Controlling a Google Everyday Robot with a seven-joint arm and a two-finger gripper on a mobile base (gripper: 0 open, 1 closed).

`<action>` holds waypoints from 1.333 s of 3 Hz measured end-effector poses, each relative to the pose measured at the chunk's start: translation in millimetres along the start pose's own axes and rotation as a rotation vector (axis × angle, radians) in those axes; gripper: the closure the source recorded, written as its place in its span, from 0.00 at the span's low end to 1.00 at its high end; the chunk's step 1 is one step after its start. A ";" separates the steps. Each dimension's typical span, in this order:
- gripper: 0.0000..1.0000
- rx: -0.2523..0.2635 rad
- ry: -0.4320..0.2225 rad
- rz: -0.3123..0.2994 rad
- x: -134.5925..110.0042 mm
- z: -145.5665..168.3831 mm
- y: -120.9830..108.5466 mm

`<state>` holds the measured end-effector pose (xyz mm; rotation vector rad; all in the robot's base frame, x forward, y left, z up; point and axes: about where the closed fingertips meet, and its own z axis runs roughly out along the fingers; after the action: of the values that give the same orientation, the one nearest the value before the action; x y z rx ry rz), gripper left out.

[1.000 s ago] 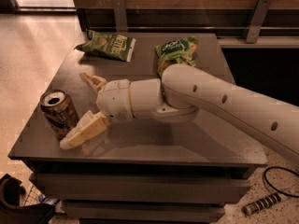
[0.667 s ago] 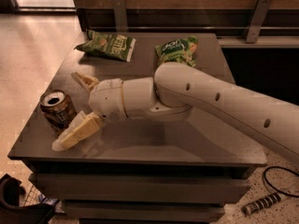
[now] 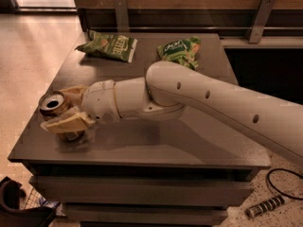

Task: Pick orange can

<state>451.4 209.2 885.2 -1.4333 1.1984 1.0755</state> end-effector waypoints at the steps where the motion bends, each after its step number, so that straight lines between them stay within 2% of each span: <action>1: 0.88 -0.005 0.000 -0.003 -1.7 2.4 1.9; 2: 1.00 -0.008 0.000 -0.005 -2.6 3.6 2.9; 3: 1.00 -0.011 -0.010 -0.018 -8.9 0.0 2.5; 4: 1.00 -0.007 -0.037 -0.056 -30.2 -17.9 0.5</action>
Offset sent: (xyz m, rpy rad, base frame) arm -0.0014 0.0015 0.0007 -0.0003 -0.0013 0.0035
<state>447.9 196.3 917.6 -1.4378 1.1229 1.0640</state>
